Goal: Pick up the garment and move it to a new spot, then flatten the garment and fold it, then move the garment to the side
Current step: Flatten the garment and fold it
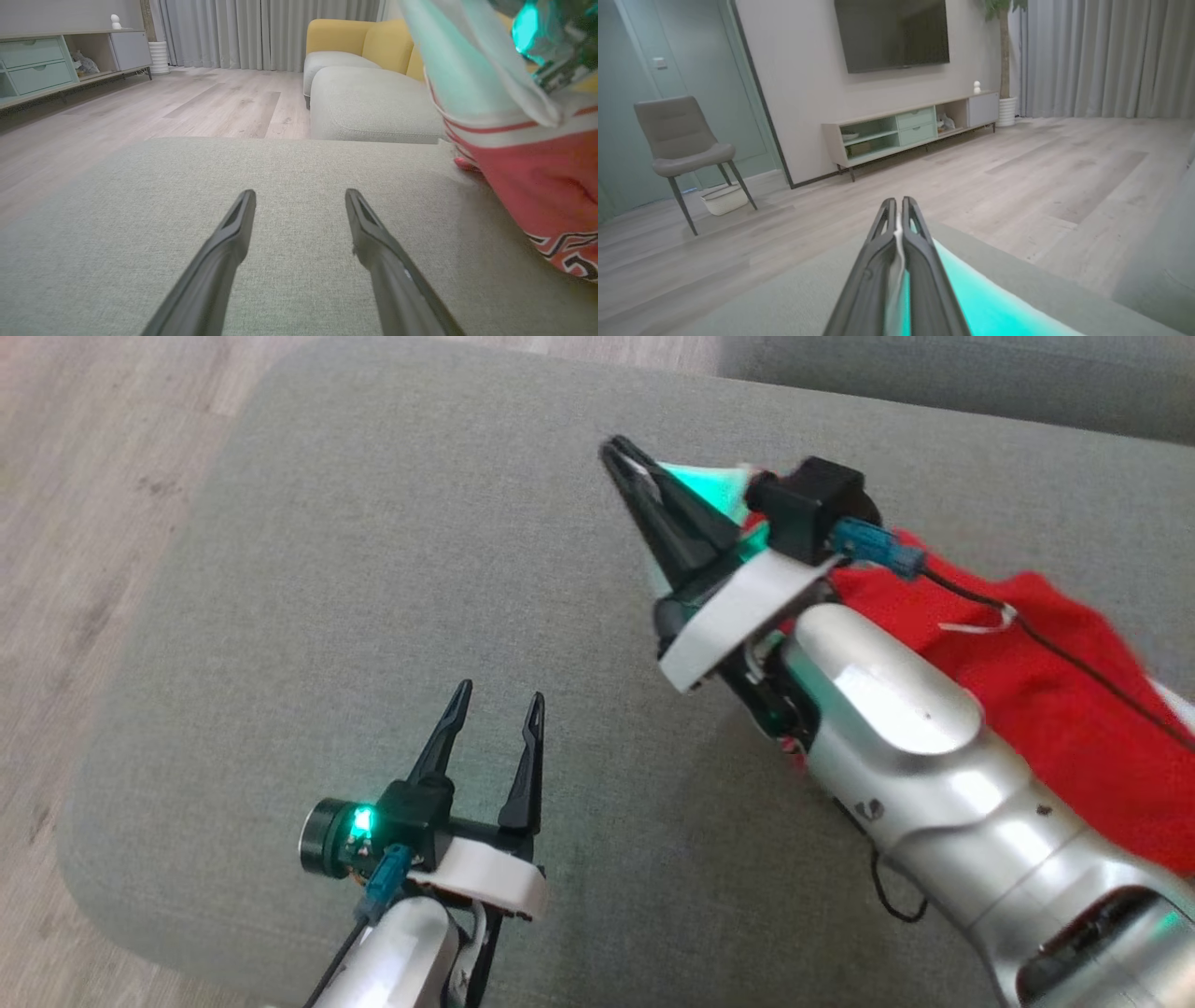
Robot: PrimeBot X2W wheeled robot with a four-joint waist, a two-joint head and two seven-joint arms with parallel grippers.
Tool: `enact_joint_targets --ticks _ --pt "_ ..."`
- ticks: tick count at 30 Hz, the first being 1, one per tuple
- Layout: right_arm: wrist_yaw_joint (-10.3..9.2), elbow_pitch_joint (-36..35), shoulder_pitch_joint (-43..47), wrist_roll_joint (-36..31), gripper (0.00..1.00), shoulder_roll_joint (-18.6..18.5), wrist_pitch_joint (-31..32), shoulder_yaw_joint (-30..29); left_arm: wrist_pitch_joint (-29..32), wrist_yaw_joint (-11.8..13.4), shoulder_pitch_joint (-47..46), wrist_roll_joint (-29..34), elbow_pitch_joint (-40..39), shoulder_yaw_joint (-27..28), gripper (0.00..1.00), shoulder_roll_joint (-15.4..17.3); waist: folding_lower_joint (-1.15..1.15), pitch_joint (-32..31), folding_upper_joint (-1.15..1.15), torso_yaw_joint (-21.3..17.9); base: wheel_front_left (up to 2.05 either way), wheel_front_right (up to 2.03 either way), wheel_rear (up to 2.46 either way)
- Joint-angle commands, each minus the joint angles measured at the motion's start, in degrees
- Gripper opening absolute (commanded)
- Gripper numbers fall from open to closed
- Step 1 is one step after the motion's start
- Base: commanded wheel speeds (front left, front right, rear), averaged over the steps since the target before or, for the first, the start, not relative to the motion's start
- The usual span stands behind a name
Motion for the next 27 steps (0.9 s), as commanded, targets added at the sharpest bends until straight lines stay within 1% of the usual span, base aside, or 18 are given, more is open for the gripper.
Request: enact_joint_targets --ticks 1,2,3,5,7,10,13,16,19,21,24,27 --pt "-0.04 -2.0 -1.6 0.7 0.00 1.2 -0.7 0.7 -0.7 -0.2 -1.0 0.3 -1.3 1.9 1.00 0.1 0.00 -0.2 0.00 0.2 0.00 0.00 0.00" --pt "-0.04 -2.2 -1.8 1.6 0.13 1.2 -0.7 2.1 -0.7 -0.2 -0.9 0.4 -1.3 1.9 1.00 0.0 0.00 -0.2 0.00 0.2 0.00 0.00 0.00" --pt "-0.04 -2.1 -2.0 2.6 1.00 1.2 -0.7 3.7 -0.7 -0.1 -0.9 0.4 -1.3 1.9 1.00 0.0 0.00 -0.3 0.00 0.2 0.00 0.00 0.00" --pt "-0.04 -2.5 -2.3 5.7 1.00 1.2 -0.6 6.0 -0.7 0.0 -0.8 0.4 -1.2 2.2 1.00 0.0 0.00 -0.3 0.00 -0.1 0.00 0.00 0.00" --pt "-0.04 -1.9 -3.3 6.7 1.00 1.2 -0.7 7.4 -0.7 0.1 -0.9 0.3 -1.4 2.7 1.00 0.0 0.00 -0.2 0.00 -1.0 0.00 0.00 0.00" --pt "-0.04 0.3 -4.1 6.7 1.00 1.2 -0.7 5.5 -0.7 0.3 -0.9 0.4 -1.8 3.7 1.00 0.2 0.00 -0.6 0.00 -2.8 0.00 0.00 0.00" --pt "-0.04 2.6 -4.2 4.3 1.00 1.2 -0.8 -0.5 -0.7 0.4 -0.6 0.5 -2.2 4.4 1.00 0.4 0.00 -1.5 0.00 -5.2 0.00 0.00 0.00" --pt "-0.04 5.6 -3.1 -1.2 1.00 1.2 -0.8 -9.1 -0.7 0.4 -0.4 0.8 -2.7 5.2 1.00 0.7 0.00 -2.4 0.00 -7.7 0.00 0.00 0.00" --pt "-0.04 6.5 0.5 -6.9 1.00 -0.1 -0.8 -17.1 -0.7 0.5 -0.1 0.9 -3.2 5.7 1.00 0.8 0.00 -3.3 0.00 -10.1 0.00 0.00 0.00" --pt "-0.04 5.6 3.8 -11.0 1.00 -1.4 -0.8 -21.3 -0.7 0.4 0.1 1.1 -3.6 6.1 1.00 1.0 0.00 -3.7 0.00 -11.7 0.00 0.00 0.00" --pt "-0.04 2.2 10.4 -15.4 1.00 -2.1 -0.8 -28.3 -0.7 0.4 0.5 1.3 -3.9 6.4 1.00 1.1 0.00 -4.2 0.00 -13.8 0.00 0.00 0.00" --pt "-0.04 -3.2 18.0 -19.6 1.00 -1.7 -0.8 -35.1 -0.7 0.3 1.1 1.4 -4.1 6.7 1.00 1.3 0.00 -4.5 0.00 -15.9 0.00 0.00 0.00"
